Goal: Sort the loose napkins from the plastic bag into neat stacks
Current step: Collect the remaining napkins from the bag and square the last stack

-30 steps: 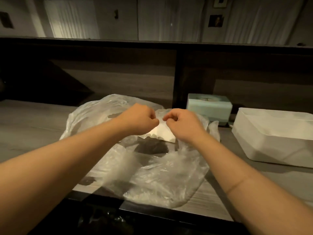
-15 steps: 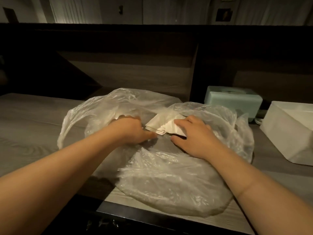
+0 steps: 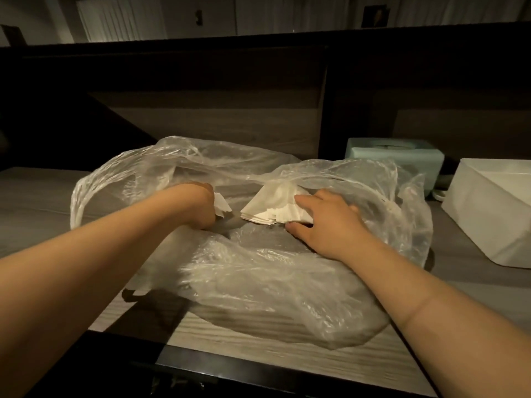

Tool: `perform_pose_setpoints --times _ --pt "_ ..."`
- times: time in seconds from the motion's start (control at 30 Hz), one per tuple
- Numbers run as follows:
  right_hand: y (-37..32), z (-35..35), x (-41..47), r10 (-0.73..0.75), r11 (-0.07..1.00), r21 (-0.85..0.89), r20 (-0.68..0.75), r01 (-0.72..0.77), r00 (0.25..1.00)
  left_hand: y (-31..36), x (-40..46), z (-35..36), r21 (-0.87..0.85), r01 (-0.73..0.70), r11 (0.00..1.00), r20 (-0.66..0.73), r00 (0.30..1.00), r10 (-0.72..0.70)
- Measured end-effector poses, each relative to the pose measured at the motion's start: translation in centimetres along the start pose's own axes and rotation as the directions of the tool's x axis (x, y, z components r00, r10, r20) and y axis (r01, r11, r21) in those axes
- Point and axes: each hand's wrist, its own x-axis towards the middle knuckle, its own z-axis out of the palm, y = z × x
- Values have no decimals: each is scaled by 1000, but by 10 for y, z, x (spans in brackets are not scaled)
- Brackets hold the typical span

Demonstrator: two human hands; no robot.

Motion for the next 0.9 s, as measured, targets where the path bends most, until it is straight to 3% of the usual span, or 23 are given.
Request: perform_pose_setpoints --times 0.17,0.37,0.7,0.83,0.9 --pt "-14 -3 -2 23 995 -93 -5 -23 1000 -8 11 9 -61 6 998 -126 992 -13" --pt "-45 -1 21 -36 982 -183 85 51 996 -2 2 2 -224 -175 959 -262 958 114" --pt "-24 -17 33 -150 972 -194 -81 132 985 -5 -23 -2 -459 -342 820 -374 912 171" --pt "-13 -51 15 -32 996 -87 -7 32 999 5 -37 -9 -464 -449 763 -189 892 410" --pt "-8 -59 8 7 1000 -9 -25 -8 1000 13 -42 -14 -572 -447 687 -197 889 414"
